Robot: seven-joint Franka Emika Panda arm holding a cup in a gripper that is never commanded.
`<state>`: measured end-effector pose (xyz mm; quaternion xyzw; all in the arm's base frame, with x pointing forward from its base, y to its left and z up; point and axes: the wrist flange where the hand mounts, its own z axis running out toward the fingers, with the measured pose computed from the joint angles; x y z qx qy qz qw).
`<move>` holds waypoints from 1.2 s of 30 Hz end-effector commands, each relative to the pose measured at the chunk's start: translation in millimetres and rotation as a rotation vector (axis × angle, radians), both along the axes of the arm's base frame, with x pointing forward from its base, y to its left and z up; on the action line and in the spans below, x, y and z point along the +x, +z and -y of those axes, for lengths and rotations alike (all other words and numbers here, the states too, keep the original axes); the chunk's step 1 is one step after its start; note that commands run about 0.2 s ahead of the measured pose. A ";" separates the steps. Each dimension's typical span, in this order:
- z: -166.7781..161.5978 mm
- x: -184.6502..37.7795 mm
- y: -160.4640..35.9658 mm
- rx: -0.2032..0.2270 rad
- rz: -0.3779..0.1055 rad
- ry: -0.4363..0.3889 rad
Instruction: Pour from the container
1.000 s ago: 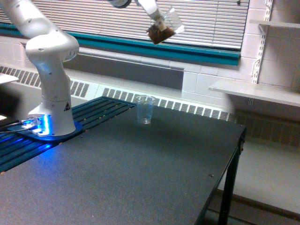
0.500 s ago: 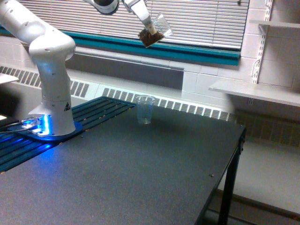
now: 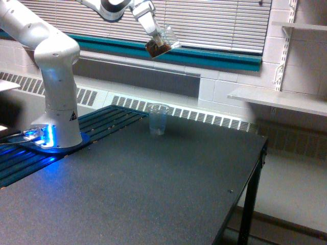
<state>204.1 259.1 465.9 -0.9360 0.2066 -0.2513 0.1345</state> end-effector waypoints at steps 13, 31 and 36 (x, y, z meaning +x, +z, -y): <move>-31.9 -6.6 -41.4 0.153 -0.141 -0.315; -52.2 -22.2 -63.4 0.278 -0.284 -0.497; -52.5 -26.4 -70.0 0.300 -0.320 -0.547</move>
